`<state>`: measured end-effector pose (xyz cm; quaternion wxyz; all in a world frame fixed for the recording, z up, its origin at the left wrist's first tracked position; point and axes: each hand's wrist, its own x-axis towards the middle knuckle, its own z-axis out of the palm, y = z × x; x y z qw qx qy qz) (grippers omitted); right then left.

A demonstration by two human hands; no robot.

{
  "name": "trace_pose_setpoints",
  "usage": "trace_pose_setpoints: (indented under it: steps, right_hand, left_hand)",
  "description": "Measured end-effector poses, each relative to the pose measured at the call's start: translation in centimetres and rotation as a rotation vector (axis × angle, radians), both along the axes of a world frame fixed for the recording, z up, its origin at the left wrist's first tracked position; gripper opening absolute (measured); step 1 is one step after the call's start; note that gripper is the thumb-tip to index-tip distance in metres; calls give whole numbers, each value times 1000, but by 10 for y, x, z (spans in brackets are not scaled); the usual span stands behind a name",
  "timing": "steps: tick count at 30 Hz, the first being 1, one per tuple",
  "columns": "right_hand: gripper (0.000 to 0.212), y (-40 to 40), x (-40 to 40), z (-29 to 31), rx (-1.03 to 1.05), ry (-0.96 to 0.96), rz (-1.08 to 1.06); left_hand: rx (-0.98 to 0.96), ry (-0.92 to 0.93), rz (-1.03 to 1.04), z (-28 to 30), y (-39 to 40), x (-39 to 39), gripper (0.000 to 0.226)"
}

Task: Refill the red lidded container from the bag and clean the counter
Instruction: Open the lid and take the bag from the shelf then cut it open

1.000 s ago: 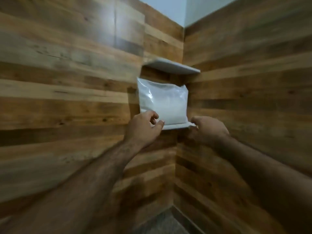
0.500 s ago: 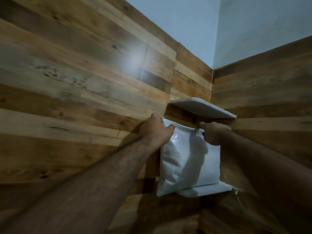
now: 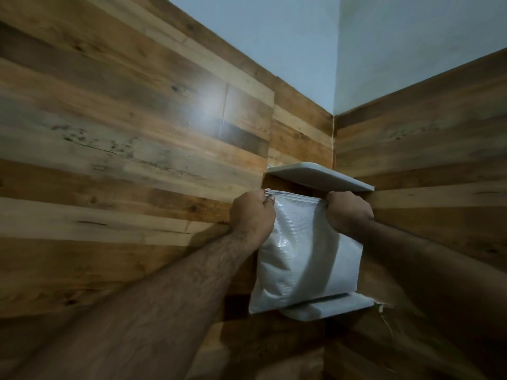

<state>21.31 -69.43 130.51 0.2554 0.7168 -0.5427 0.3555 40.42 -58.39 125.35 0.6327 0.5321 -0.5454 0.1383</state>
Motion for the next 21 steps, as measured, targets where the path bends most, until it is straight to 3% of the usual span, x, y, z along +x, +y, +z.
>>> trace_pose_setpoints:
  steps: [5, 10, 15, 21]
  right_hand:
    - [32, 55, -35, 4, -62, -66, 61]
    - [28, 126, -77, -25, 17, -70, 108]
    - [24, 200, -129, -97, 165, 6, 98]
    - [26, 296, -195, -221, 362, 96, 69]
  left_hand:
    - [-83, -85, -16, 4, 52, -27, 30]
    - [-90, -93, -120, -26, 125, -68, 40]
    - [-33, -94, -184, -109, 203, -112, 41]
    - [77, -117, -282, -248, 307, -170, 36]
